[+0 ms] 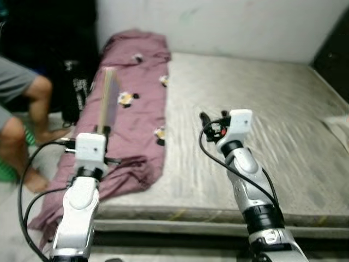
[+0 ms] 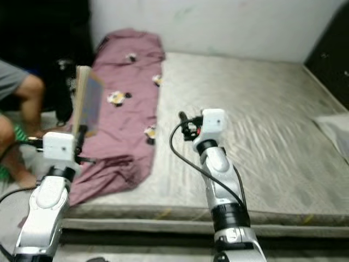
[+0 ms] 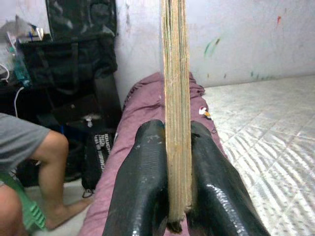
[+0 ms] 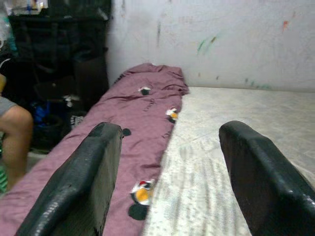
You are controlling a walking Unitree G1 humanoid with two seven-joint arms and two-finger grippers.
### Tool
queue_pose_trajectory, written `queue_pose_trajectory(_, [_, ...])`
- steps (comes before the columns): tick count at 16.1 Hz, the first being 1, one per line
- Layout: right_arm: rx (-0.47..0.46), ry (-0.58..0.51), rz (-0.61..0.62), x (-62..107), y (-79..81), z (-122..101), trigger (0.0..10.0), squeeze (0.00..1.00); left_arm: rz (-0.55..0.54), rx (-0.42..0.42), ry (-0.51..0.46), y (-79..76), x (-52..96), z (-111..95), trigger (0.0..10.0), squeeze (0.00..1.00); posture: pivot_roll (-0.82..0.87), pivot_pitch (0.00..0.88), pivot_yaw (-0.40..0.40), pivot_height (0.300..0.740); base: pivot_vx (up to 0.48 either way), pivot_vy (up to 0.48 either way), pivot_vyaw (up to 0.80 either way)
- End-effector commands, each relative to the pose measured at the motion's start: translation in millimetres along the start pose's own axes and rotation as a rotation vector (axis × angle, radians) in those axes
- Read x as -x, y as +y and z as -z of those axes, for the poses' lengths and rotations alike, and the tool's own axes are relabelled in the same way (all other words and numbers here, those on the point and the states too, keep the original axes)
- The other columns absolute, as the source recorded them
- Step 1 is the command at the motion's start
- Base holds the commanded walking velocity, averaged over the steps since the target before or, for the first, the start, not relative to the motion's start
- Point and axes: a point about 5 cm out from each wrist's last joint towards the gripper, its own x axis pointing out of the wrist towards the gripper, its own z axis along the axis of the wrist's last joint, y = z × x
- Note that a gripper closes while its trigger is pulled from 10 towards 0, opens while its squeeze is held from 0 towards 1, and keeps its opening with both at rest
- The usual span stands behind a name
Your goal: Clean up the room
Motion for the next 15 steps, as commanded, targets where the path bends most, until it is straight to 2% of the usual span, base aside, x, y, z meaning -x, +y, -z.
queue_pose_trajectory(1, [0.005,-0.005,0.028,0.2,-8.9,-2.1,10.0,0.00,0.010,0.013,-0.057,-5.3,-2.8,-10.5,10.0,0.00,0.00,0.000,-0.058,0.740,0.000,-0.375,0.00])
queue_pose_trajectory(13, [0.028,-0.002,0.022,-1.0,-11.8,-1.4,10.0,0.00,0.020,0.020,-0.062,-9.6,-2.1,-9.5,10.0,0.00,0.00,0.000,-0.065,0.740,0.000,-0.471,0.00])
queue_pose_trajectory(15, [0.036,0.001,0.022,-1.2,-13.6,-0.6,10.0,0.00,0.022,0.044,-0.062,-10.9,-2.5,-8.8,10.0,0.00,0.00,0.000,-0.064,0.740,0.000,0.000,0.00])
